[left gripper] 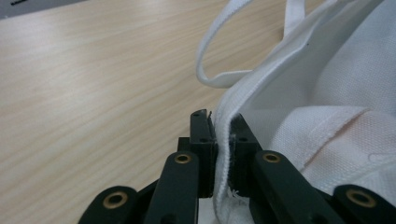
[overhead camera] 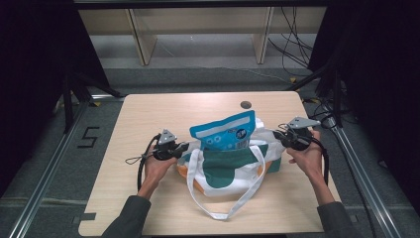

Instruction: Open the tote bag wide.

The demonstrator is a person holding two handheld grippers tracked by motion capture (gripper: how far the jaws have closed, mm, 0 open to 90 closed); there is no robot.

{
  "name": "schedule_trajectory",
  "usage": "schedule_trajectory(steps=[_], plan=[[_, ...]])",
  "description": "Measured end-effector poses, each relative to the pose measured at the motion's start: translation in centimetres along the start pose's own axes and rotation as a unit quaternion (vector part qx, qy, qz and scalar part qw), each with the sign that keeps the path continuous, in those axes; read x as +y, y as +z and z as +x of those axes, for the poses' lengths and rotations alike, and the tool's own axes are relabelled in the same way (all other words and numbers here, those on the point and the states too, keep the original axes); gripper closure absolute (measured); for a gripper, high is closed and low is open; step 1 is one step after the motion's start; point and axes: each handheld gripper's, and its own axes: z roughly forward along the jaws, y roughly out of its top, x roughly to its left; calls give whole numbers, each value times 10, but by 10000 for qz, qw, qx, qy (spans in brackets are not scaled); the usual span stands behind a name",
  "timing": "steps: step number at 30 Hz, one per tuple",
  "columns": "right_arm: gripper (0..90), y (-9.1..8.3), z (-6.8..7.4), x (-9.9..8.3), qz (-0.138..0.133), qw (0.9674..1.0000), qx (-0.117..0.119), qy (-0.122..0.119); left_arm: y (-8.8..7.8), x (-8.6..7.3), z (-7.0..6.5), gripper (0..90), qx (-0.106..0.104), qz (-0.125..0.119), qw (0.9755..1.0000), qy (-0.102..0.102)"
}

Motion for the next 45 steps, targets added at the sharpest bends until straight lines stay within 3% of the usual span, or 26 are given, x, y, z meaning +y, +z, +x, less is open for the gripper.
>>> schedule_trajectory(steps=[2, 5, 9, 11, 12, 13, 14, 17, 18, 20, 22, 26, 28, 29, 31, 35, 37, 39, 40, 41, 45], plan=[[881, 3, -1, -6, 86, 9999, 13, -71, 0, -2, 0, 833, -6, 149, 9997, 214], [881, 7, -3, -11, 124, 9999, 69, -27, 4, -8, -1, 832, -42, 288, 9995, 155], [882, 13, 2, -19, 337, 9994, 41, -7, 9, -13, -3, 831, -49, 292, 9995, 60], [881, 17, 2, -24, 434, 9990, 70, -50, 7, -13, -2, 827, -55, 361, 9993, 112], [882, 20, 2, -26, 476, 9988, 74, -29, 9, -13, -3, 819, -19, 229, 9997, -90], [881, 20, 3, -27, 559, 9984, 110, 34, 6, -12, -1, 780, -13, 331, 9994, -116], [881, 21, 3, -27, 543, 9985, 104, 37, 4, -11, 1, 737, -48, 228, 9993, -305], [879, 19, 1, -24, 444, 9990, 60, -30, -5, -8, 4, 633, -120, 210, 9985, -500], [877, 18, 0, -23, 404, 9992, 62, -6, -11, -4, 5, 606, -100, 282, 9985, -455], [874, 17, 1, -23, 411, 9991, 85, 105, -24, 4, 3, 545, 4, 79, 9983, -586], [873, 17, -1, -23, 361, 9993, 79, 30, -36, 13, 1, 469, -25, -122, 9974, -715], [857, 13, -1, -20, 333, 9994, 66, 78, -60, 23, -9, 463, -226, -303, 9975, -590], [827, 11, -3, -18, 265, 9996, 41, 94, -67, 24, -16, 464, -494, -390, 9962, -606], [808, 9, -2, -17, 262, 9994, 26, 203, -71, 24, -20, 464, -580, -382, 9960, -562], [782, 7, -4, -15, 208, 9996, 33, 194, -74, 24, -25, 462, -698, -401, 9955, -490], [692, -1, -7, -12, 115, 9995, 25, 308, -84, 24, -36, 454, -654, -381, 9970, -174], [644, -7, -7, -9, 31, 9990, 21, 450, -86, 23, -39, 452, -777, -457, 9958, -190], [635, -16, -10, -4, -132, 9988, 53, 462, -86, 23, -42, 450, -880, -433, 9952, -70], [621, -22, -11, 0, -234, 9989, 84, 405, -85, 24, -43, 448, -900, -428, 9950, -3], [609, -26, -8, 2, -242, 9982, 155, 532, -83, 24, -44, 445, -899, -460, 9949, -19], [577, -44, 5, 13, -473, 9950, 673, 560, -78, 28, -49, 415, -932, -523, 9943, 45]])
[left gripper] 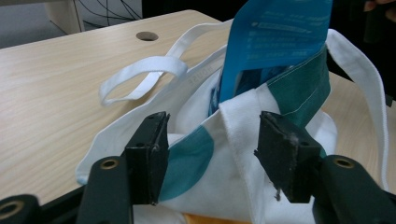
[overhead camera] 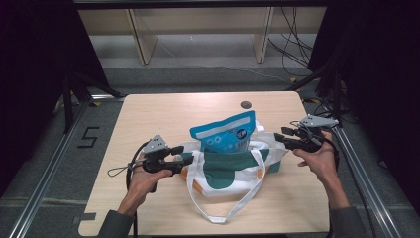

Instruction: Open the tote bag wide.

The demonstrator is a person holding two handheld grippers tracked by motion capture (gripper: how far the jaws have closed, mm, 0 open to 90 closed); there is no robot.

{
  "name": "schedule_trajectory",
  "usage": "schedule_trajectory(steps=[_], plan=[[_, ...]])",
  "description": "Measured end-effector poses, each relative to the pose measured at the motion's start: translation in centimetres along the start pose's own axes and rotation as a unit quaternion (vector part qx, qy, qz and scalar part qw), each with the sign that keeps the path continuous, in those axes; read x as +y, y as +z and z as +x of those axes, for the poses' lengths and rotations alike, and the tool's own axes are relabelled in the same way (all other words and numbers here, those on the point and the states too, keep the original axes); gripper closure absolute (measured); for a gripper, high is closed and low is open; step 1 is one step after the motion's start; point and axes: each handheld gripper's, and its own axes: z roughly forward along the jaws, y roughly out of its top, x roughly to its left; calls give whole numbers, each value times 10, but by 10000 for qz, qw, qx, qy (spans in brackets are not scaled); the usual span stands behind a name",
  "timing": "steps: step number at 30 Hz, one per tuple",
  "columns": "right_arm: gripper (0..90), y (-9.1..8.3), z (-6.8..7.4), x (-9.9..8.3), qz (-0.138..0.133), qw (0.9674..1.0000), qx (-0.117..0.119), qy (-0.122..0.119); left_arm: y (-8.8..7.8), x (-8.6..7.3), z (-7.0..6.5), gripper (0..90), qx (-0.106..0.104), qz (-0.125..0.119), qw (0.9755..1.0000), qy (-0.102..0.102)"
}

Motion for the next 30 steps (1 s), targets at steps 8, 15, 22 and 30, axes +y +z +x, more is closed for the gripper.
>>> schedule_trajectory(steps=[8, 15, 22, 30], plan=[[471, 2, 38, 11, 63, 9933, 1088, -386, 17, 5, -3, 386, -346, 78, 9993, 134], [442, 18, 55, 9, 475, 9878, 1370, -571, 24, 1, -5, 476, -286, 241, 9984, 421], [737, 24, 62, -2, 925, 9768, 1593, -1091, 25, -14, -10, 670, -358, 562, 9954, 689], [792, 47, 73, -36, 1724, 9659, 1518, -1196, 37, -39, -15, 739, -335, 1161, 9894, 802]])
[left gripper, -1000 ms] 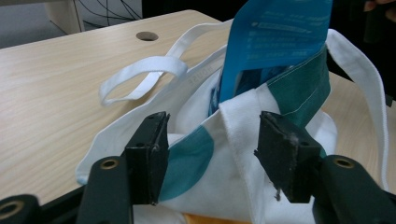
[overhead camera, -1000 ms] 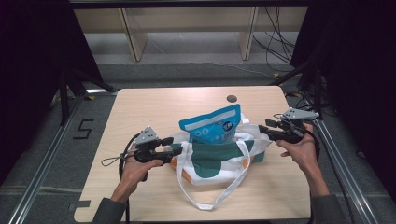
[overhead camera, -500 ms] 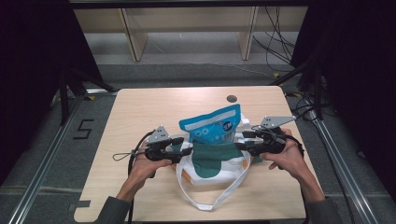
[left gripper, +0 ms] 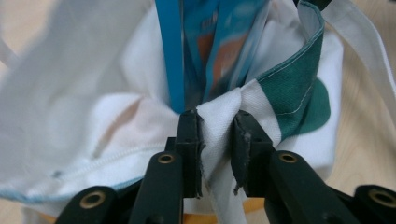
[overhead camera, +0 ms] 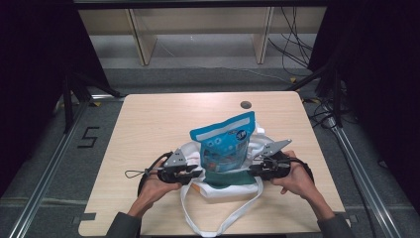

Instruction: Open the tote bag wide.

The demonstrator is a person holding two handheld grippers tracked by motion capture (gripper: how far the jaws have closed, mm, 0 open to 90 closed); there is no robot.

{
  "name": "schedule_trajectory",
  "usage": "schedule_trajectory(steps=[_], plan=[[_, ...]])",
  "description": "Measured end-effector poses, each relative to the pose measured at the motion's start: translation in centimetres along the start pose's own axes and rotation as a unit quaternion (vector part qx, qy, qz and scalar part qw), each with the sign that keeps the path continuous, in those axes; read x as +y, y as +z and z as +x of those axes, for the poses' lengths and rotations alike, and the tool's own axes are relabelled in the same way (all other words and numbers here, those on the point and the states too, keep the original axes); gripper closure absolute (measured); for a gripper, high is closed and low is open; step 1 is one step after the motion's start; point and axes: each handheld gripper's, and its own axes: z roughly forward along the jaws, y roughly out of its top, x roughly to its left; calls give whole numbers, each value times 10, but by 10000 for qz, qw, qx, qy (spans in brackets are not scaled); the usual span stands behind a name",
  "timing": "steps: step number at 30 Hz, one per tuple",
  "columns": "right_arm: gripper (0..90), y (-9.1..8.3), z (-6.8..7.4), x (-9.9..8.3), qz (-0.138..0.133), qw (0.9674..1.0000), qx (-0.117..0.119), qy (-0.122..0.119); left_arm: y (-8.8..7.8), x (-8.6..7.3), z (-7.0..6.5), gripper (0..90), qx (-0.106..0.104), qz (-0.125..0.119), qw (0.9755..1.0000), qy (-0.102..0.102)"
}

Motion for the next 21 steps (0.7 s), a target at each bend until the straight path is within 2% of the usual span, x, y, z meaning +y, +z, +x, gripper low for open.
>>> schedule_trajectory(steps=[2, 3, 4, 5, 6, 8, 9, 10, 11, 12, 14, 16, 19, 20, 21], plan=[[796, 4, 1, -3, 30, 9999, 42, 116, 2, -4, 2, 749, -9, 93, 9999, -39], [797, 5, 1, -4, 7, 10000, 20, 92, 4, -7, 2, 755, -24, 125, 9999, -93], [799, 8, 2, -6, -105, 9998, 0, 142, 7, -10, 3, 761, 32, 228, 9997, -109], [803, 8, 3, -6, 0, 9998, 22, 188, 12, -14, 2, 767, 132, 382, 9992, -28], [809, 15, 4, -9, 17, 9999, -71, 140, 17, -17, 2, 772, 204, 468, 9987, 51], [814, 29, 8, -12, 111, 9997, -220, 72, 21, -17, 1, 780, 292, 502, 9983, 17], [815, 31, 9, -12, 224, 9991, -328, 131, 21, -16, 2, 781, 303, 527, 9981, 62], [815, 31, 9, -12, 320, 9986, -371, 185, 22, -17, 2, 781, 331, 527, 9981, 15], [815, 31, 9, -11, 322, 9984, -408, 201, 22, -16, 2, 782, 370, 547, 9977, 127], [815, 33, 9, -13, 141, 9990, -408, 143, 22, -15, 3, 781, 380, 561, 9975, 199], [813, 31, 9, -13, 166, 9989, -409, 165, 23, -13, 4, 779, 463, 588, 9969, 234], [804, 32, 10, -13, 117, 9987, -353, 344, 23, -12, 4, 774, 565, 593, 9965, 173], [791, 33, 9, -12, 27, 9987, -389, 327, 25, -10, 11, 769, 651, 584, 9960, 155], [780, 33, 8, -11, -67, 9992, -273, 299, 25, -8, 14, 767, 732, 588, 9954, 172], [754, 31, 8, -10, -109, 9988, -235, 420, 26, -7, 17, 764, 796, 573, 9949, 235]])
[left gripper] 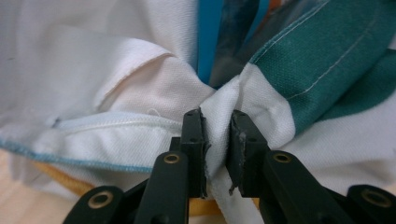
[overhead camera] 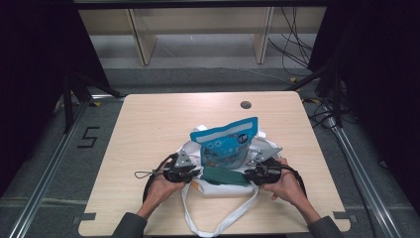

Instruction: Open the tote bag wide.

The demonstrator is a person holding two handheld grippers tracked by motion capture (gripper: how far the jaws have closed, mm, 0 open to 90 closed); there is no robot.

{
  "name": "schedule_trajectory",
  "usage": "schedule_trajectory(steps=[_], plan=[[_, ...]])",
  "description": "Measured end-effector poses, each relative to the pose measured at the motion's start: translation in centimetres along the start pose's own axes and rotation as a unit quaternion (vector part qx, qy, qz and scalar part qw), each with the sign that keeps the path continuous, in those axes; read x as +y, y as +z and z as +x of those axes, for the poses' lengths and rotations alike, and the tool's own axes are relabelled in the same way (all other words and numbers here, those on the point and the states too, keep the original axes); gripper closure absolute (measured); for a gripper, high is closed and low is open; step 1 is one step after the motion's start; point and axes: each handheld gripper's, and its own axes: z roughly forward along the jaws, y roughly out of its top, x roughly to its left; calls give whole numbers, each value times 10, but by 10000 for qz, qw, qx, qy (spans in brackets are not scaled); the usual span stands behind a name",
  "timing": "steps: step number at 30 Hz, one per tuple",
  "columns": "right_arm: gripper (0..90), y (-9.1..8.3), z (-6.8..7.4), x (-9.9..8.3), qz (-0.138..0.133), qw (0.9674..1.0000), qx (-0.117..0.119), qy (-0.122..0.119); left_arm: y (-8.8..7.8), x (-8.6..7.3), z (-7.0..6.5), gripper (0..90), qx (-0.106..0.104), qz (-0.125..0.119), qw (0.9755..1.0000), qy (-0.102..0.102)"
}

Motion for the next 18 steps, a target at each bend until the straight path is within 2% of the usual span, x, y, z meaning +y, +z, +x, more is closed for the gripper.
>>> schedule_trajectory(steps=[1, 2, 4, 5, 6, 7, 8, 10, 11, 12, 13, 14, 15, 16, 17, 18], plan=[[697, -1, 0, 1, -72, 10000, 54, 20, 1, 1, 3, 760, 61, -3, 10000, -22], [672, -6, -1, 4, -31, 10000, 50, 19, 3, 3, 8, 758, 100, -47, 9999, -82], [660, -16, 1, 11, -234, 9997, 41, 17, 7, 4, 16, 751, 209, -192, 9994, -207], [648, -23, 2, 15, -420, 9990, 45, 107, 9, 6, 20, 746, 254, -219, 9991, -247], [628, -29, 1, 20, -596, 9982, -2, 14, 10, 7, 23, 744, 318, -281, 9987, -289], [620, -37, 3, 24, -704, 9974, -8, 148, 12, 9, 25, 737, 381, -340, 9982, -319], [618, -44, 0, 27, -917, 9957, -136, 21, 12, 10, 26, 732, 416, -352, 9980, -325], [621, -61, -3, 33, -1171, 9928, -224, 123, 5, 13, 27, 708, 478, -386, 9973, -391], [626, -68, -9, 36, -1369, 9901, -316, 38, -1, 15, 25, 684, 497, -477, 9963, -518], [625, -77, -10, 37, -1394, 9892, -400, 208, -9, 18, 24, 661, 455, -529, 9963, -504], [625, -85, -18, 39, -1534, 9859, -670, -3, -13, 20, 22, 655, 475, -661, 9949, -592], [628, -88, -18, 40, -1532, 9855, -713, 152, -19, 21, 20, 651, 510, -698, 9946, -577], [636, -92, -22, 40, -1573, 9841, -817, 146, -24, 23, 17, 641, 549, -715, 9939, -640], [640, -95, -26, 41, -1602, 9828, -905, 175, -29, 24, 15, 642, 494, -768, 9939, -625], [642, -95, -30, 41, -1642, 9805, -1069, 121, -33, 24, 11, 643, 441, -949, 9915, -767], [648, -96, -32, 41, -1568, 9806, -1166, 146, -38, 25, 9, 649, 449, -982, 9914, -737]])
